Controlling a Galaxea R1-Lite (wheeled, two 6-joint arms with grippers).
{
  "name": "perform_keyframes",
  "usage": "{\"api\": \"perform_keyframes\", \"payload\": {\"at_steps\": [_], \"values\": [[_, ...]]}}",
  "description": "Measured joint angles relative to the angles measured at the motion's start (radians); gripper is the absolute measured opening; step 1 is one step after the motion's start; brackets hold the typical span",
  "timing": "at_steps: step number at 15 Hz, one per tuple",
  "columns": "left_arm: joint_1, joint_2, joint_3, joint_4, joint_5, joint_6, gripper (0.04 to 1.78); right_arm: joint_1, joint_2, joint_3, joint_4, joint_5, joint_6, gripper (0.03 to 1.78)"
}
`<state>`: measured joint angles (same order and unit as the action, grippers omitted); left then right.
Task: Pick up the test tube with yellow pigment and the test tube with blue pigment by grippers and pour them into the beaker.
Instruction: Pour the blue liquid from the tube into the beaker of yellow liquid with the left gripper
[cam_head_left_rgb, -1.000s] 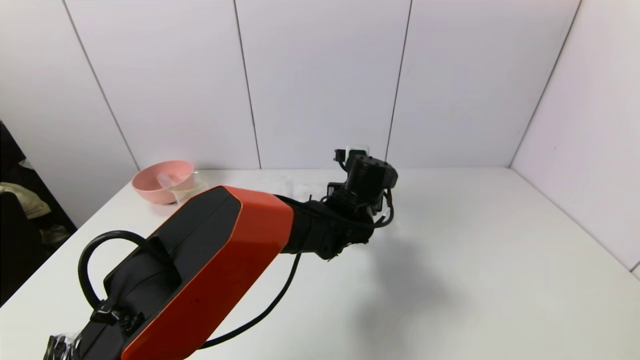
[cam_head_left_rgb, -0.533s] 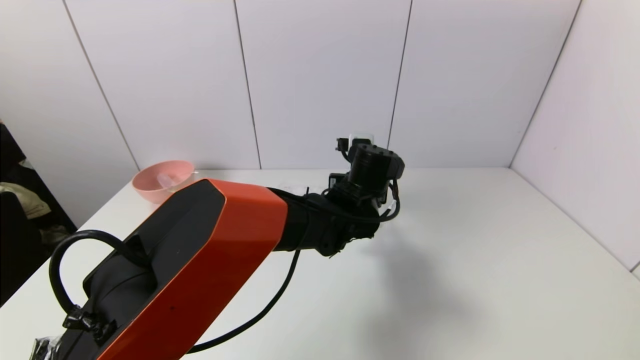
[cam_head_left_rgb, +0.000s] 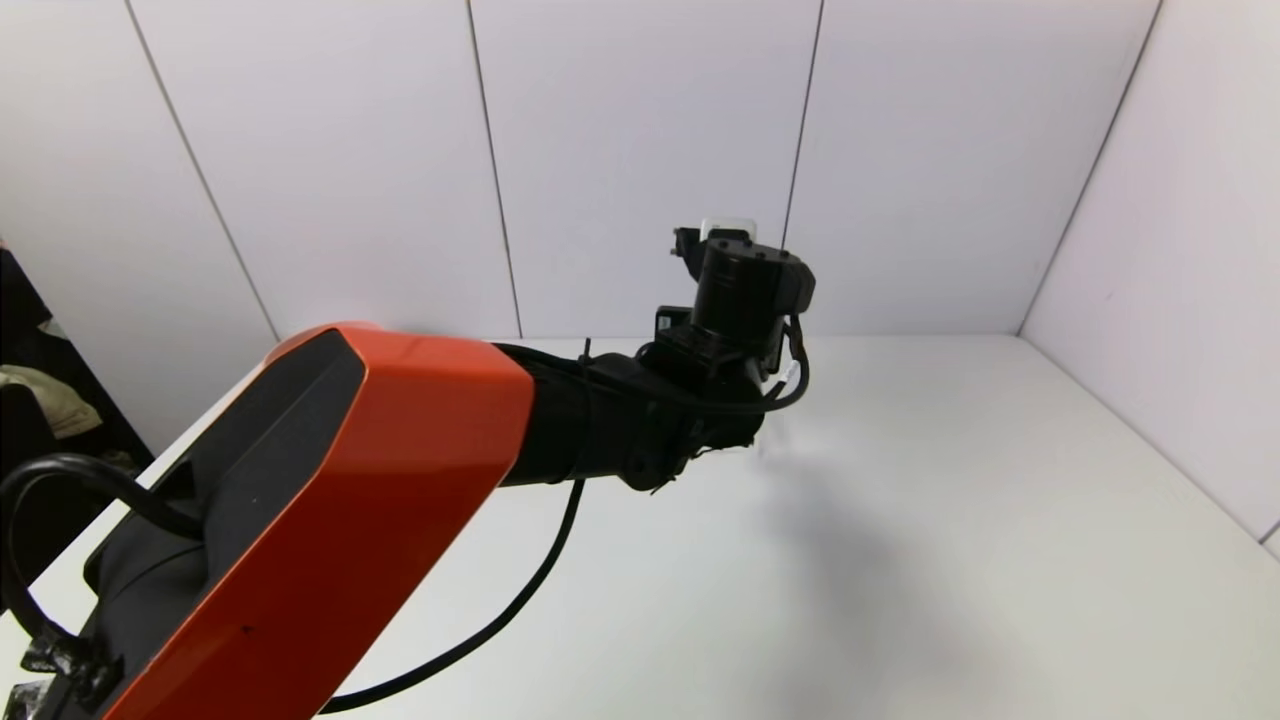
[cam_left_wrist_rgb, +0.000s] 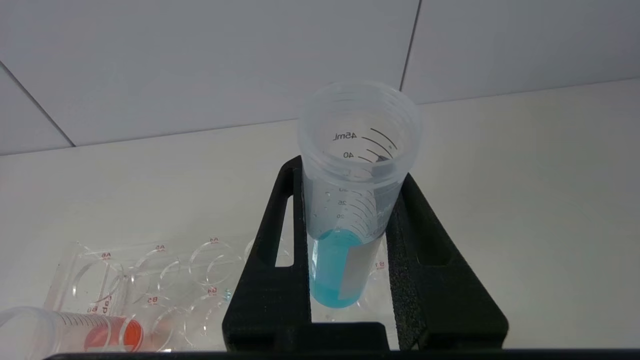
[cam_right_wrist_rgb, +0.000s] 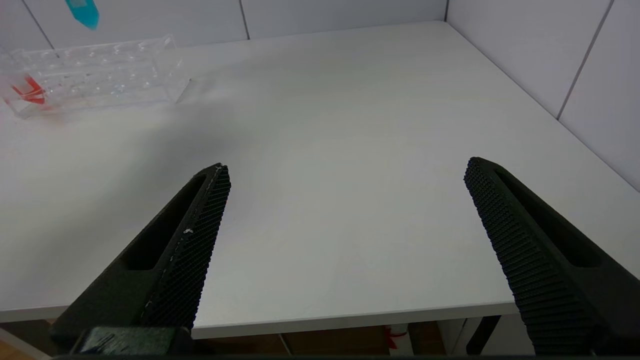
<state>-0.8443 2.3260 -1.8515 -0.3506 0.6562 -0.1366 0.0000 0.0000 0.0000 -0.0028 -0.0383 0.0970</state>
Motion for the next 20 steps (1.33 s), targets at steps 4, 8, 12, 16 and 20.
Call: {"api": "perform_keyframes", "payload": {"at_steps": [4, 8, 12, 16, 20], "values": [[0.002, -0.053, -0.001, -0.031, 0.005, 0.049, 0.45, 0.0, 0.0, 0.0, 0.0, 0.0, 0.0, 1.71], [0.045, -0.13, -0.063, -0.037, -0.004, 0.153, 0.45, 0.0, 0.0, 0.0, 0.0, 0.0, 0.0, 1.71], [0.161, -0.218, -0.121, -0.007, -0.07, 0.209, 0.45, 0.0, 0.0, 0.0, 0.0, 0.0, 0.0, 1.71], [0.352, -0.293, -0.124, 0.104, -0.259, 0.203, 0.45, 0.0, 0.0, 0.0, 0.0, 0.0, 0.0, 1.71], [0.554, -0.34, -0.124, 0.207, -0.481, 0.199, 0.45, 0.0, 0.0, 0.0, 0.0, 0.0, 0.0, 1.71]]}}
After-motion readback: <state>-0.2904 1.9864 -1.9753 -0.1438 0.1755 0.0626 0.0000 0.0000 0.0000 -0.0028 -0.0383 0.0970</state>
